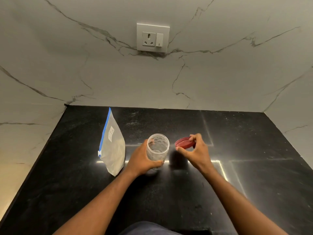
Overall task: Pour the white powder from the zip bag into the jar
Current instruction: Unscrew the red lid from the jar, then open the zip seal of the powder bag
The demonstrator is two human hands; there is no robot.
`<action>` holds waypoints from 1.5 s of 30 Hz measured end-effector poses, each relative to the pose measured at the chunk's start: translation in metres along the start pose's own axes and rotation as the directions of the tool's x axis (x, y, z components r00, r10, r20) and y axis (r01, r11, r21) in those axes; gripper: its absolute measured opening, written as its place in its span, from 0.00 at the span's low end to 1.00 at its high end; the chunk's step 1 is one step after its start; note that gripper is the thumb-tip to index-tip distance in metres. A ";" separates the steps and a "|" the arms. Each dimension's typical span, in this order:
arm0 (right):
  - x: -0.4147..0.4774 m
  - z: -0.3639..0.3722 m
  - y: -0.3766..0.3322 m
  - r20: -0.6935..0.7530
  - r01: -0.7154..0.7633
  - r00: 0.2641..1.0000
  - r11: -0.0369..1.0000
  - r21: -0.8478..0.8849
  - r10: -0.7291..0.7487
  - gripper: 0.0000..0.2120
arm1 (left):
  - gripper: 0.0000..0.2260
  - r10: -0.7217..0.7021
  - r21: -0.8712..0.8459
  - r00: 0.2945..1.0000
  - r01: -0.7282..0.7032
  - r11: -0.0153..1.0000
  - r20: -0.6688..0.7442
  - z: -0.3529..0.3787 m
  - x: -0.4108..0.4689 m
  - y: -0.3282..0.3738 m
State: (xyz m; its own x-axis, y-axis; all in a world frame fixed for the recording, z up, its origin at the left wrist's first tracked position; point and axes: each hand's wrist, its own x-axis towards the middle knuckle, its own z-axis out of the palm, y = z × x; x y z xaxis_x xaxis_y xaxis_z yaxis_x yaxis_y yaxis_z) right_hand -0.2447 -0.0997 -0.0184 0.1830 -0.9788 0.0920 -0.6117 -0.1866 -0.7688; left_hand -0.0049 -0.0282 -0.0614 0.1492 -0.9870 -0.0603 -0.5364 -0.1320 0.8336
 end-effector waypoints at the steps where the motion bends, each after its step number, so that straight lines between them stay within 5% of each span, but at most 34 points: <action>1: -0.005 0.007 0.012 -0.011 -0.038 0.999 0.999 -0.014 0.037 0.26 | 0.44 -0.007 -0.002 1.000 0.007 1.000 -0.025 0.002 -0.002 0.001; 9: -0.019 0.027 0.033 0.138 -0.119 0.978 0.961 -0.249 0.156 0.17 | 0.54 -0.100 -0.075 0.994 0.097 0.992 -0.046 0.002 -0.024 0.014; 11: -0.021 0.017 0.017 0.093 -0.026 0.994 0.961 -0.274 0.054 0.15 | 0.56 -0.208 -0.065 0.976 0.205 0.977 -0.057 -0.002 -0.043 0.020; 13: -0.024 0.008 -0.005 -0.016 0.194 0.978 0.941 -0.279 -0.207 0.09 | 0.45 -0.228 -0.114 0.970 0.218 0.969 -0.084 -0.012 -0.069 0.027; 16: -0.032 0.004 -0.049 -0.087 0.500 0.849 0.845 -0.190 -0.522 0.06 | 0.18 -0.166 -0.219 0.976 0.133 0.967 -0.139 -0.032 -0.115 0.041; 21: -0.041 0.019 -0.133 0.140 0.736 0.667 0.677 0.029 -0.732 0.07 | 0.06 -0.107 -0.171 0.884 0.031 0.985 -0.455 -0.066 -0.163 0.062; 27: -0.025 0.049 -0.208 0.485 0.842 0.449 0.536 0.051 -0.751 0.14 | 0.08 -0.089 -0.134 0.697 -0.010 0.991 -0.711 -0.096 -0.169 0.054; 33: -0.002 0.075 -0.234 0.700 0.949 0.224 0.315 0.001 -0.678 0.20 | 0.12 -0.056 -0.065 0.686 0.012 0.998 -0.725 -0.109 -0.147 0.042; 45: 0.014 0.096 -0.235 0.714 0.994 0.095 0.100 -0.035 -0.694 0.17 | 0.14 -0.048 -0.003 0.657 0.070 0.998 -0.752 -0.111 -0.129 0.022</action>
State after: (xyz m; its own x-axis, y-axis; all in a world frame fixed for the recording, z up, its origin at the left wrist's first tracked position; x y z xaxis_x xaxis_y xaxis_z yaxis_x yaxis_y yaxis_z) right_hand -0.0245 -0.0618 0.1032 0.9911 0.0970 0.0906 0.0941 -0.9949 0.0365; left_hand 0.0563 0.1068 0.0254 0.7487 -0.5728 0.3337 -0.5225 -0.2002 0.8288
